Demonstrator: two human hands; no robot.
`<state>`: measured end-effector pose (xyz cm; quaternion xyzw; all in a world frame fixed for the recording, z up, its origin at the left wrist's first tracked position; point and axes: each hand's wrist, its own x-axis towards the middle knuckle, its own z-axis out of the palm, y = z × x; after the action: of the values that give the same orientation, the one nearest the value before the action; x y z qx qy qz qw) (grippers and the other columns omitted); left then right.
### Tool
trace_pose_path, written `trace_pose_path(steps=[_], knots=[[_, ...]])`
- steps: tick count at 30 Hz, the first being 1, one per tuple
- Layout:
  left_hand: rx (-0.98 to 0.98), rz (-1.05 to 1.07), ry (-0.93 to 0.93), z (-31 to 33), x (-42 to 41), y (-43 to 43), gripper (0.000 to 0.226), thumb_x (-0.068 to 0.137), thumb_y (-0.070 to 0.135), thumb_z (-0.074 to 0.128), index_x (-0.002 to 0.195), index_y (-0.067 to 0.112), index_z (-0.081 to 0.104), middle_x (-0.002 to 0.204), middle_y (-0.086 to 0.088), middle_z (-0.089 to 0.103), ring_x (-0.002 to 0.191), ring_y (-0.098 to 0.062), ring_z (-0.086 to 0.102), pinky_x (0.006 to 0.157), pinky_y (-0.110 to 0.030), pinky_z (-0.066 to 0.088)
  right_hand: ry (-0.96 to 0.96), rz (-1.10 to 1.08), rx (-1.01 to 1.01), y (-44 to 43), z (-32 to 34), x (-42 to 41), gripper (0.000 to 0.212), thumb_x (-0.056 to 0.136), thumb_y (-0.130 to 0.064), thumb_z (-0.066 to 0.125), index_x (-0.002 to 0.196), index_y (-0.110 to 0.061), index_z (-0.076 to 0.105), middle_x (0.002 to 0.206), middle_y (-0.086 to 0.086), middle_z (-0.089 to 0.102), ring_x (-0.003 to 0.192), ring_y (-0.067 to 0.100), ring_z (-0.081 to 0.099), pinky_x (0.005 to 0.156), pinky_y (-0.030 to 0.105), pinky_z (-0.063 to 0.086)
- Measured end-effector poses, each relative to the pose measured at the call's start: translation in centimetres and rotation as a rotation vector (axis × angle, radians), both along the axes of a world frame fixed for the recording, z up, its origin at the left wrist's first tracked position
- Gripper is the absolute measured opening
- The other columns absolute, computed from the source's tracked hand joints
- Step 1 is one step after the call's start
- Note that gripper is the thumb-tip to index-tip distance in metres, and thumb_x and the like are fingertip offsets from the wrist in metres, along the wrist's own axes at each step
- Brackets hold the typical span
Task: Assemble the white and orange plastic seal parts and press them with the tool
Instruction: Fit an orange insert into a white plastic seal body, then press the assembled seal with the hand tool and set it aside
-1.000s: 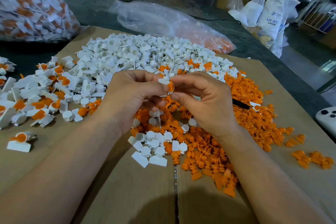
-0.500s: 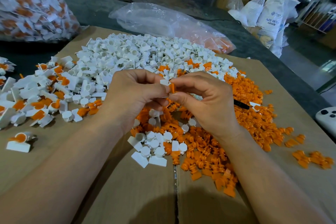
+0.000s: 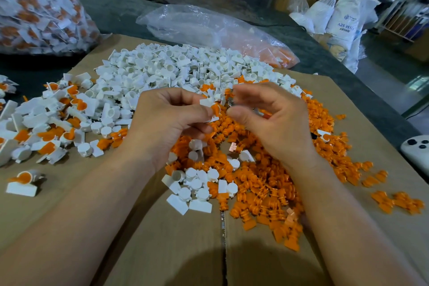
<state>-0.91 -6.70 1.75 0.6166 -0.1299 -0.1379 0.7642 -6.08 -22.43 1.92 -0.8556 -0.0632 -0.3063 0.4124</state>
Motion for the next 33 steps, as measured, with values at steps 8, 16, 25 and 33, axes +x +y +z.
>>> trace_pose_path(steps=[8, 16, 25, 33], knots=[[-0.036, 0.006, 0.015, 0.0, 0.1, 0.1, 0.017, 0.07, -0.009, 0.068, 0.064, 0.006, 0.061, 0.05, -0.005, 0.063, 0.041, -0.015, 0.059, 0.04, -0.018, 0.045, 0.568, -0.432, -0.294, -5.7, 1.3, 0.0, 0.049, 0.078, -0.047, 0.064, 0.117, -0.018, 0.059, 0.111, -0.005, 0.058, 0.097, 0.008, 0.051, 0.077, 0.022, 0.04], [-0.039, 0.005, 0.015, -0.1, 0.2, 0.1, 0.015, 0.07, -0.008, 0.068, 0.067, 0.005, 0.061, 0.052, -0.005, 0.064, 0.042, -0.015, 0.06, 0.04, -0.018, 0.045, 1.014, -0.374, -0.679, -4.9, 0.8, 0.1, 0.113, 0.04, -0.086, 0.042, 0.129, -0.016, 0.043, 0.127, 0.006, 0.047, 0.113, 0.023, 0.046, 0.086, 0.035, 0.042], [-0.031, 0.003, 0.001, -0.3, 0.3, 0.0, 0.016, 0.071, -0.008, 0.067, 0.066, 0.006, 0.061, 0.052, -0.004, 0.064, 0.042, -0.015, 0.06, 0.04, -0.018, 0.045, 0.879, -0.482, -0.653, -4.3, 0.3, 0.4, 0.068, 0.062, -0.062, 0.069, 0.11, -0.016, 0.053, 0.103, 0.003, 0.047, 0.096, 0.021, 0.043, 0.07, 0.032, 0.038], [-0.043, 0.015, 0.002, -0.5, 0.6, 0.0, 0.015, 0.071, -0.007, 0.068, 0.066, 0.005, 0.061, 0.052, -0.004, 0.063, 0.043, -0.014, 0.06, 0.041, -0.017, 0.046, 0.677, -0.511, -0.479, -4.6, 1.9, -0.3, 0.036, 0.067, -0.033, 0.069, 0.097, -0.015, 0.062, 0.073, -0.008, 0.048, 0.065, 0.007, 0.043, 0.054, 0.021, 0.036]])
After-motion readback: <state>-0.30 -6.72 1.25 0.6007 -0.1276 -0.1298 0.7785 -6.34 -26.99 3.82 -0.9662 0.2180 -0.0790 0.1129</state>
